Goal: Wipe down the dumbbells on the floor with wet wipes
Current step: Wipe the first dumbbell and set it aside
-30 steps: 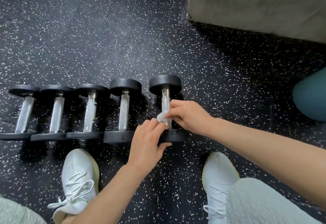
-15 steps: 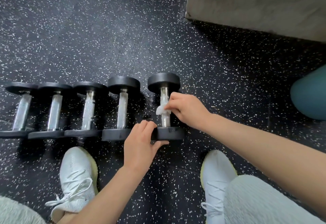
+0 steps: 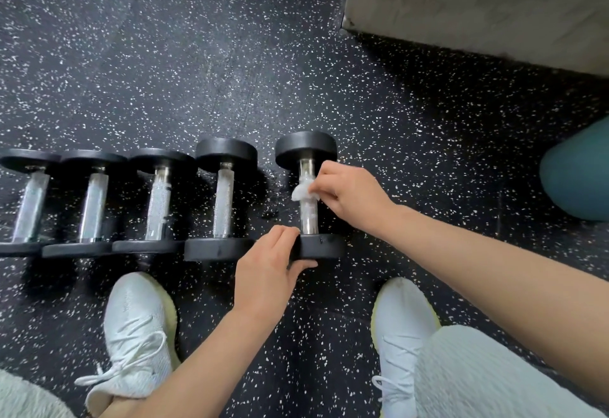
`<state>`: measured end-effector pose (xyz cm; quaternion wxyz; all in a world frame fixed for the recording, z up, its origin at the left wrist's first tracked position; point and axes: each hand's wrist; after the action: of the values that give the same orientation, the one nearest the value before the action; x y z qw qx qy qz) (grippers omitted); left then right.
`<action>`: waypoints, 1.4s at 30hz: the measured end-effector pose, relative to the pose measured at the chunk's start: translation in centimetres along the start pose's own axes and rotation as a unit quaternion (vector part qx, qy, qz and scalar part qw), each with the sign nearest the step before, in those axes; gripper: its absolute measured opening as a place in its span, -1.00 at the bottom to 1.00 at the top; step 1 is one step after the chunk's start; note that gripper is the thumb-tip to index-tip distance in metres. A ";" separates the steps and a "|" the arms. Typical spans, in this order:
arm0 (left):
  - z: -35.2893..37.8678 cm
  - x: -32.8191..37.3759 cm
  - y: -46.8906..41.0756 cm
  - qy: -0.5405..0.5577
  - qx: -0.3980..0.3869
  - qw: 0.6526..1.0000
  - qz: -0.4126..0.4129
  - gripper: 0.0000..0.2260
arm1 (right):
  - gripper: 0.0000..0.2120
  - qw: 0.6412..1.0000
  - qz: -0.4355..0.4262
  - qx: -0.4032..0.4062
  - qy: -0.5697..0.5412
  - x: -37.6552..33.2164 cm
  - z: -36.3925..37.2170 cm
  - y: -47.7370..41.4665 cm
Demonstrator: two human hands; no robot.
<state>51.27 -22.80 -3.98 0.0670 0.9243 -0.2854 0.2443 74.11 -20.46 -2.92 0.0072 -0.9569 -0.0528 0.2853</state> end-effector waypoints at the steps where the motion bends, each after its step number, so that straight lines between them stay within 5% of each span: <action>1: -0.1 0.1 -0.1 -0.002 -0.007 1.000 0.002 -0.65 | -0.90 1.000 0.018 0.013 -0.007 0.1 0.1 -0.4; 5: 0.1 0.3 -0.3 -0.013 -0.019 1.000 0.013 -0.66 | -0.88 0.999 0.026 0.008 -0.040 -0.3 0.4 0.9; 11: 0.4 0.3 -0.5 -0.017 -0.031 0.999 0.021 -0.61 | -0.81 0.991 -0.054 -0.116 -0.036 -0.4 0.5 3.0; 19: -0.3 0.7 -1.4 -0.054 -0.046 0.996 0.047 -0.66 | -0.86 0.999 -0.005 -0.030 -0.011 0.6 -0.6 0.3; 27: 0.1 1.0 -1.6 -0.046 -0.029 0.995 0.081 -0.47 | -0.88 0.995 -0.029 -0.100 -0.003 0.2 0.3 2.4; 33: -1.3 0.2 -1.6 -0.010 -0.102 0.992 0.069 -0.52 | -0.85 0.999 0.040 -0.017 0.022 0.4 -0.4 0.4; 42: -1.6 0.3 -1.8 0.074 -0.099 0.992 0.039 -0.63 | -0.78 0.994 -0.016 -0.101 0.036 0.1 0.0 2.7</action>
<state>51.82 -20.98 -2.38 0.1699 0.8805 -0.3382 0.2853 74.43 -23.09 -3.07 -0.0829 -0.9615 -0.0962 0.2437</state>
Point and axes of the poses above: each hand's wrist, its own y-axis away from the middle knuckle, its own z-axis out of the palm, x = y × z, and after that the axes turned 1 degree about -z, right-handed
